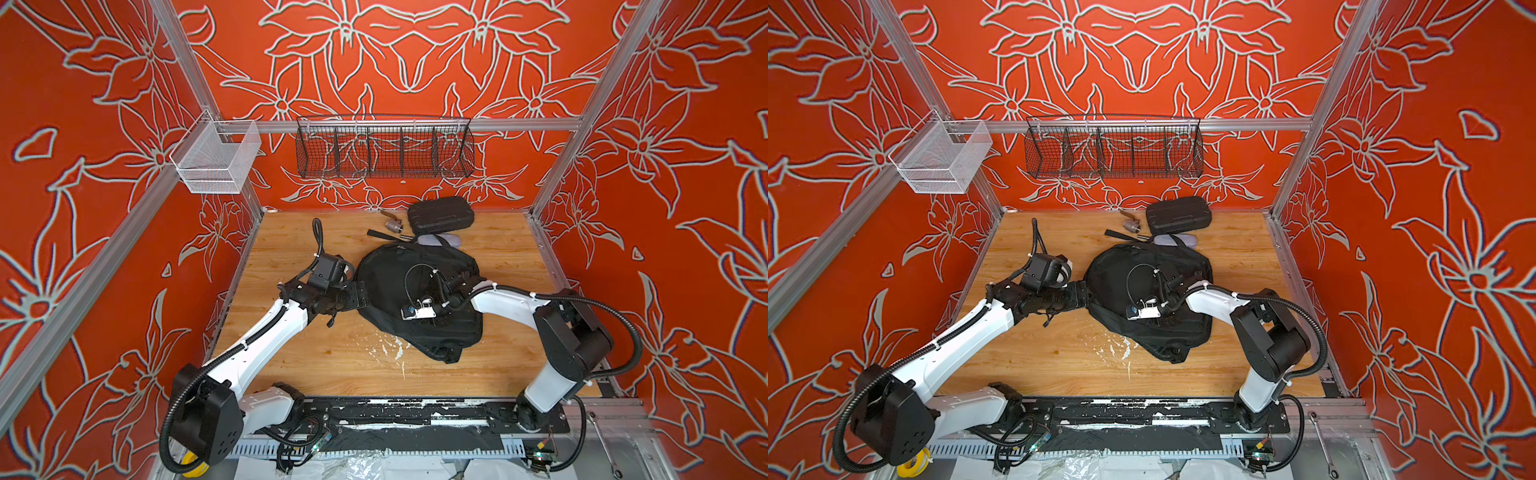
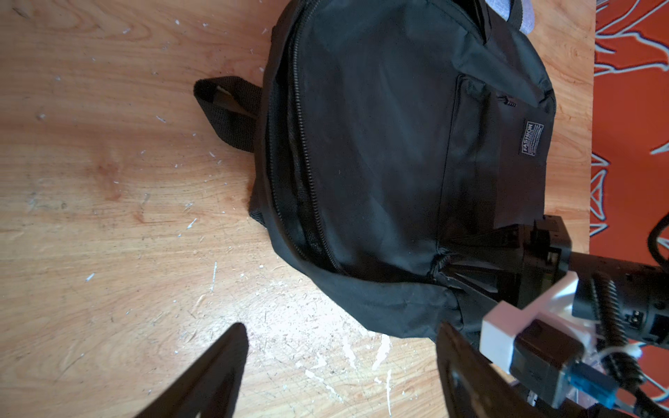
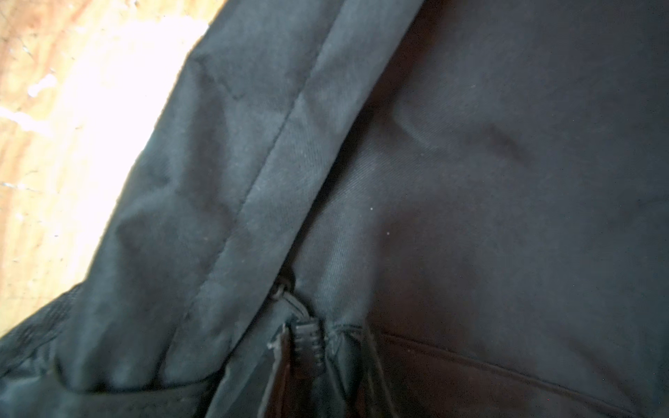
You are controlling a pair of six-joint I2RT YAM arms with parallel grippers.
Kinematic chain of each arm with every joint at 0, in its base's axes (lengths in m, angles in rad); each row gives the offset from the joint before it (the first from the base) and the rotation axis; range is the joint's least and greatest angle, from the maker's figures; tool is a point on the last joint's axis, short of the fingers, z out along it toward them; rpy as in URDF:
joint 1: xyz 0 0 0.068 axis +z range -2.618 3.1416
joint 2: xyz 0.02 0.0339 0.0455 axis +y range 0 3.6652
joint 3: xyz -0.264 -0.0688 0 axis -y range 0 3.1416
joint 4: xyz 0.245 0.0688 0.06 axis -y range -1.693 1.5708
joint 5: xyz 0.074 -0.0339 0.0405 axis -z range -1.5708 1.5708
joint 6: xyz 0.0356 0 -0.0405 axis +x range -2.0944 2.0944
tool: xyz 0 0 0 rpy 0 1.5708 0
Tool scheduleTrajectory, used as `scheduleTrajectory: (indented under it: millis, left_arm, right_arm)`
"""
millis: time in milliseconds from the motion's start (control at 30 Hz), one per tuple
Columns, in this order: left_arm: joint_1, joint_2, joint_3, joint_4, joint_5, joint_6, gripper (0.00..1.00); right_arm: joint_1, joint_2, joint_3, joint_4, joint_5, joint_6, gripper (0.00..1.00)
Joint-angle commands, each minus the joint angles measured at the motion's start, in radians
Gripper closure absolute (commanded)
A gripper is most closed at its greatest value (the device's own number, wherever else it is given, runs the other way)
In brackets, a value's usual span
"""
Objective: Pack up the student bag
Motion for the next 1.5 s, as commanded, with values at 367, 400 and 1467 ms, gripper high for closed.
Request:
scheduleTrajectory:
  millis: [367,400,1467]
  left_arm:
    - [0.003,0.000,0.077,-0.013,0.002,0.026,0.18]
    - [0.004,0.006,0.086,-0.009,0.009,0.032,0.18]
    - [-0.193,0.001,-0.289,0.610,0.185,0.631,0.39]
  right_arm:
    - [0.010,0.056,0.061,-0.125,0.071,-0.078,1.00]
    - [0.011,0.036,0.056,-0.115,0.065,-0.076,1.00]
    - [-0.001,-0.041,0.158,-0.275,-0.094,-0.008,1.00]
